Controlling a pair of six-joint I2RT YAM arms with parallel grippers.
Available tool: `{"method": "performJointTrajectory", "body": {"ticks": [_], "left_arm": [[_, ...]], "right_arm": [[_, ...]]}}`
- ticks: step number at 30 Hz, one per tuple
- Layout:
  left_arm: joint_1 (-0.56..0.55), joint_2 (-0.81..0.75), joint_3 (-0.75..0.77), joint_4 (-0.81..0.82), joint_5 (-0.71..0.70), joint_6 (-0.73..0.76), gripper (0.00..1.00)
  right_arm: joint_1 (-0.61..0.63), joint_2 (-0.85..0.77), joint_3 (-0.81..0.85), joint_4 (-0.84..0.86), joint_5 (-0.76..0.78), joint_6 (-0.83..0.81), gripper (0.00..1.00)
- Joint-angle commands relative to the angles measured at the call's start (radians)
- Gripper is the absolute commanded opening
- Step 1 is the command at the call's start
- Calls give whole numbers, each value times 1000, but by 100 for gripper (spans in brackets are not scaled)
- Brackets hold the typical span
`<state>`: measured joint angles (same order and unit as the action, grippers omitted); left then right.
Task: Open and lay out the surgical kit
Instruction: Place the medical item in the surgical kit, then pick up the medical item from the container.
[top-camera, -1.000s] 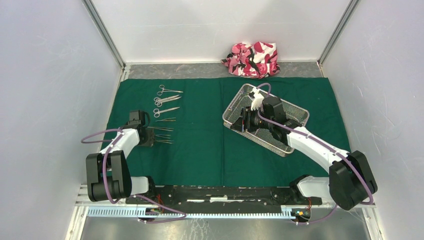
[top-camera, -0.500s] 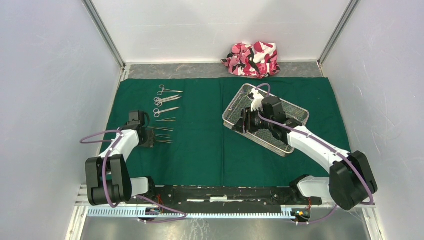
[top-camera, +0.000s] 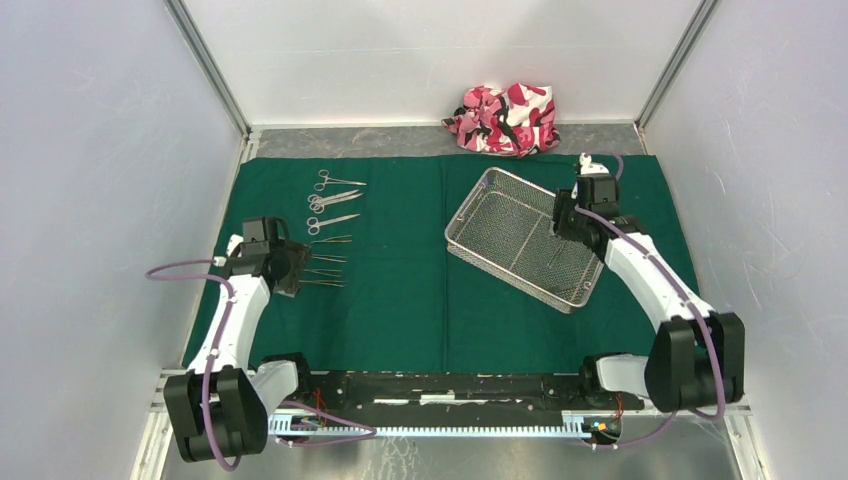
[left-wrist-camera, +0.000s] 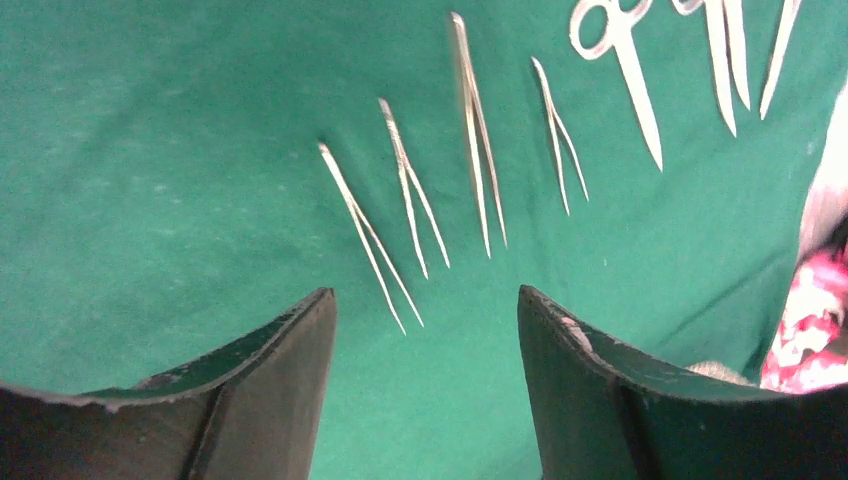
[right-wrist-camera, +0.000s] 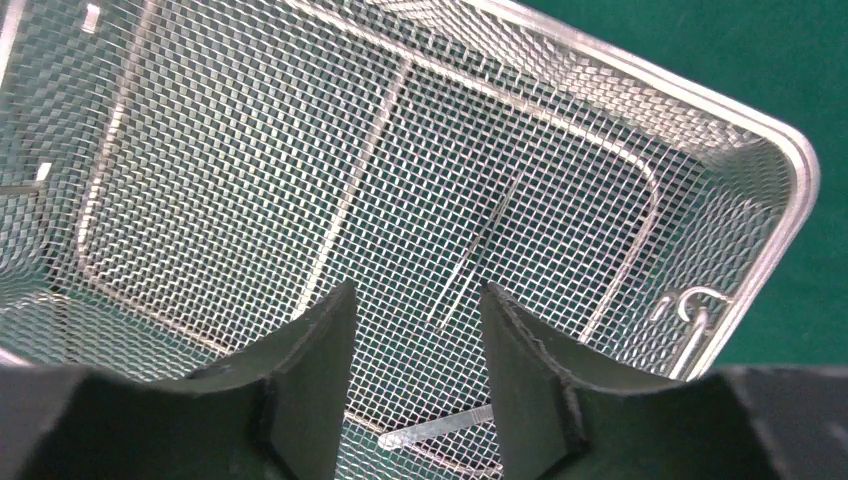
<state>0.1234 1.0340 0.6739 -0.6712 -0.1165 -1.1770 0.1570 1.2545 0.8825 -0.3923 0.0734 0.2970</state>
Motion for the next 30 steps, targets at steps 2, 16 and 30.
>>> {"method": "performJointTrajectory", "body": {"ticks": [2, 16, 30], "left_arm": [[-36, -5, 69, 152, 194, 284, 76], [-231, -46, 125, 231, 356, 482, 80], [-260, -47, 147, 224, 357, 445, 80]], "right_arm": [[-55, 137, -13, -4, -26, 116, 50], [-66, 313, -34, 38, -5, 229, 38], [-59, 342, -75, 4, 120, 427, 11]]}}
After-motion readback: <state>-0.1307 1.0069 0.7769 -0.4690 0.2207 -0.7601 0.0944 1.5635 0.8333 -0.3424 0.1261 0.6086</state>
